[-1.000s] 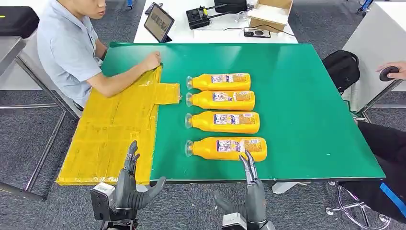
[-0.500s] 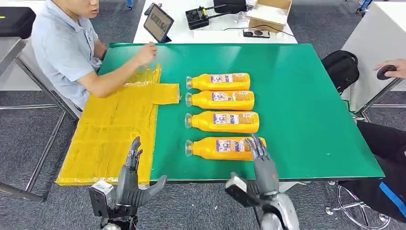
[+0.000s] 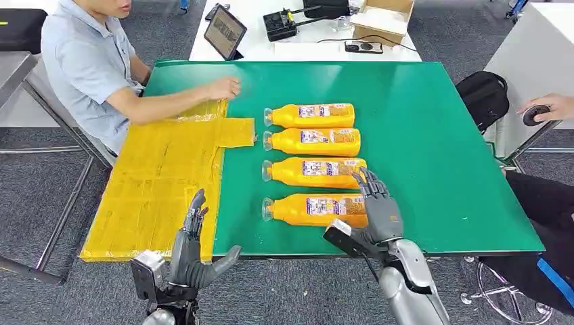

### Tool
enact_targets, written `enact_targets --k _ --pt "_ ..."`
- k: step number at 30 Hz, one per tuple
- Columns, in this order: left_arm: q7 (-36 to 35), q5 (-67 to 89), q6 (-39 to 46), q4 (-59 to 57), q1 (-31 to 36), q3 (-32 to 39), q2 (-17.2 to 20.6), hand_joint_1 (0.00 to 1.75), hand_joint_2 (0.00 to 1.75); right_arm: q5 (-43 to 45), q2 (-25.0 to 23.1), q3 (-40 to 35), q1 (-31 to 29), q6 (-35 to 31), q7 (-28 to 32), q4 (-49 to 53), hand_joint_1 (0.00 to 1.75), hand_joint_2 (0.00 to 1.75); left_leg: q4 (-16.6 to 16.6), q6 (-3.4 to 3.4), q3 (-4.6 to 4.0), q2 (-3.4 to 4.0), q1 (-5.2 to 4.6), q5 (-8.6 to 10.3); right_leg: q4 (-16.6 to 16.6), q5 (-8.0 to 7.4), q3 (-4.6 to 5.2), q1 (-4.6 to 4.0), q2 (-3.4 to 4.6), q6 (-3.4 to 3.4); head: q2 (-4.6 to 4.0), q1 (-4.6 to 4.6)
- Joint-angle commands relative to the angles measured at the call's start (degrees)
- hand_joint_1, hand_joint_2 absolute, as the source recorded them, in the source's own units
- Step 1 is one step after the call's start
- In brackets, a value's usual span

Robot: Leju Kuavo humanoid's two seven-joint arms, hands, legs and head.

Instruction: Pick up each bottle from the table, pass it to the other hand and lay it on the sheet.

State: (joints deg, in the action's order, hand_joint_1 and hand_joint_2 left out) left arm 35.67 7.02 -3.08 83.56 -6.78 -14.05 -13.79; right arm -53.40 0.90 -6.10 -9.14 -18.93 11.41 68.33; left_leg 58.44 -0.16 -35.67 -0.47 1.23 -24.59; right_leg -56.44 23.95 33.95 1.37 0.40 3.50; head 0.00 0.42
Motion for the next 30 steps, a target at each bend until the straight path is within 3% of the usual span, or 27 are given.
enact_targets --k 1,15,26,27,28,30 --pt "-0.3 0.0 -1.0 -5.1 2.8 0.0 1.0 0.0 1.75 -0.7 -0.2 -5.3 -8.7 3.9 -2.4 -14.2 0.0 1.75 -0.1 0.06 0.28 0.21 0.0 -0.03 0.1 -0.03 -0.21 -0.04 0.13 -0.17 0.0 0.0" --pt "-0.8 0.2 -1.6 -5.0 2.1 0.9 0.9 0.0 1.75 -3.6 -0.2 -9.0 -14.5 6.9 -7.5 -23.3 0.0 1.75 -0.1 0.08 0.34 0.19 0.0 -0.05 0.1 0.0 -0.28 -0.05 0.12 -0.18 0.0 0.0" --pt "-1.3 0.6 -1.5 -4.3 1.5 2.2 0.6 0.0 1.75 -6.3 -0.8 -12.1 -15.9 9.1 -10.5 -24.4 0.0 1.75 -0.1 0.07 0.34 0.15 0.0 -0.04 0.1 0.01 -0.27 -0.03 0.08 -0.15 0.0 0.0" --pt "-1.3 0.8 -1.6 -4.2 1.4 2.4 0.5 0.0 1.75 -5.8 -0.9 -12.6 -15.7 9.7 -9.9 -23.8 0.26 1.75 -0.1 0.05 0.26 0.12 0.0 -0.02 0.0 0.0 -0.2 -0.02 0.08 -0.11 0.0 0.0" --pt "-1.3 1.0 -1.7 -4.1 1.4 2.5 0.4 0.0 1.75 -5.4 -0.9 -12.9 -15.5 9.9 -9.5 -23.3 1.33 1.75 -0.1 0.07 0.37 0.16 0.02 -0.05 0.1 0.01 -0.3 -0.06 0.08 -0.18 0.0 0.0" --pt "-1.3 1.0 -1.7 -4.1 1.4 2.6 0.4 0.0 1.75 -5.1 -1.0 -13.0 -15.3 9.8 -9.2 -23.0 1.55 1.75 -0.1 0.08 0.41 0.14 0.0 -0.06 0.1 0.03 -0.36 -0.05 0.06 -0.19 0.0 0.0"
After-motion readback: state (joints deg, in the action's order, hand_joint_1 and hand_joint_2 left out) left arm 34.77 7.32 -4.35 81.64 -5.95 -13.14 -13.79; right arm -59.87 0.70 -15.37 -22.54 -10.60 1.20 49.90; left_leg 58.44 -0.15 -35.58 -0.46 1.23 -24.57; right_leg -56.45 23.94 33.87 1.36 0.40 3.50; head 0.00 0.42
